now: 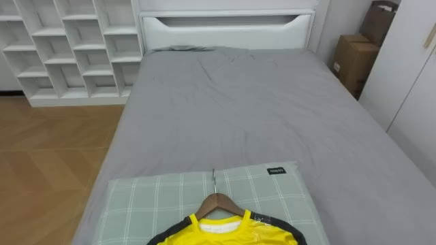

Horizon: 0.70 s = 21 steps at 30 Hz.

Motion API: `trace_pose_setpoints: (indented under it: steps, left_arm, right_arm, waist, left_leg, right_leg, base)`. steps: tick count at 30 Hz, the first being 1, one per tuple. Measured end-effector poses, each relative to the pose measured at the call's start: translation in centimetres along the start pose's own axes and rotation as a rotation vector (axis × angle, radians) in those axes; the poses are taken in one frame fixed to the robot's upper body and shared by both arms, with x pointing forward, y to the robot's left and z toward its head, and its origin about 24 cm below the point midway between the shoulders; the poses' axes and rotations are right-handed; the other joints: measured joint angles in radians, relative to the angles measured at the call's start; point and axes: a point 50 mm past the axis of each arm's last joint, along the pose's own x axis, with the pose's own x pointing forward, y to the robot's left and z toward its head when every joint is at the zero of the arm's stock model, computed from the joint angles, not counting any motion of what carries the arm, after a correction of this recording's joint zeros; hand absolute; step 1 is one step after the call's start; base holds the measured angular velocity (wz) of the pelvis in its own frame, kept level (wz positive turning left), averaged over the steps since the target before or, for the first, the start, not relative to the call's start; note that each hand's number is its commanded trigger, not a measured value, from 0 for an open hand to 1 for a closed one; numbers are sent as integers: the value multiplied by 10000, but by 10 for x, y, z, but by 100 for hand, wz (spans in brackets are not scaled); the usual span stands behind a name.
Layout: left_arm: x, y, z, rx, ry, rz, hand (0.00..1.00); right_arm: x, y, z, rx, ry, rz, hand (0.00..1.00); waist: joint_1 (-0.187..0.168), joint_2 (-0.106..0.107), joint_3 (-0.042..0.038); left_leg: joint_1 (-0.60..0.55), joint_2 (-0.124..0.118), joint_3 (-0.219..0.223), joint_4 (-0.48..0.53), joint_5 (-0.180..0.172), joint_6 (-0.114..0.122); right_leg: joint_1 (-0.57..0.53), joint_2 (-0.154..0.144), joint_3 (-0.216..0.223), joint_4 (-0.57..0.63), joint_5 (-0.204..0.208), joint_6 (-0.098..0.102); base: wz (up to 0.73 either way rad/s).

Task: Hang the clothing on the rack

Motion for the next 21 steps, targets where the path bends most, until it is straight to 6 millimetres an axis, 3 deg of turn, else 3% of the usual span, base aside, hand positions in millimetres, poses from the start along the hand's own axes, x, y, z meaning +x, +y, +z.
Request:
trace_pose_setpoints:
  steps: [14,21]
  left_arm:
    - [-1,5,-3,-152,69,422,0]
    - [-4,15,-14,-600,398,1104,0]
  right_arm:
    - [-1,-1,-3,432,4,-2,0]
    - [-1,-2,-6,742,91,-65,0]
  waist:
    - [3,-65,5]
    - [4,-83,7]
  left_leg:
    - [16,0,-17,12,0,0]
    - [28,-14,-10,23,0,0]
  right_leg:
    - [18,-1,0,-2,-1,1]
    - [92,4,-10,-154,-1,1]
  base:
    - [0]
    - [0]
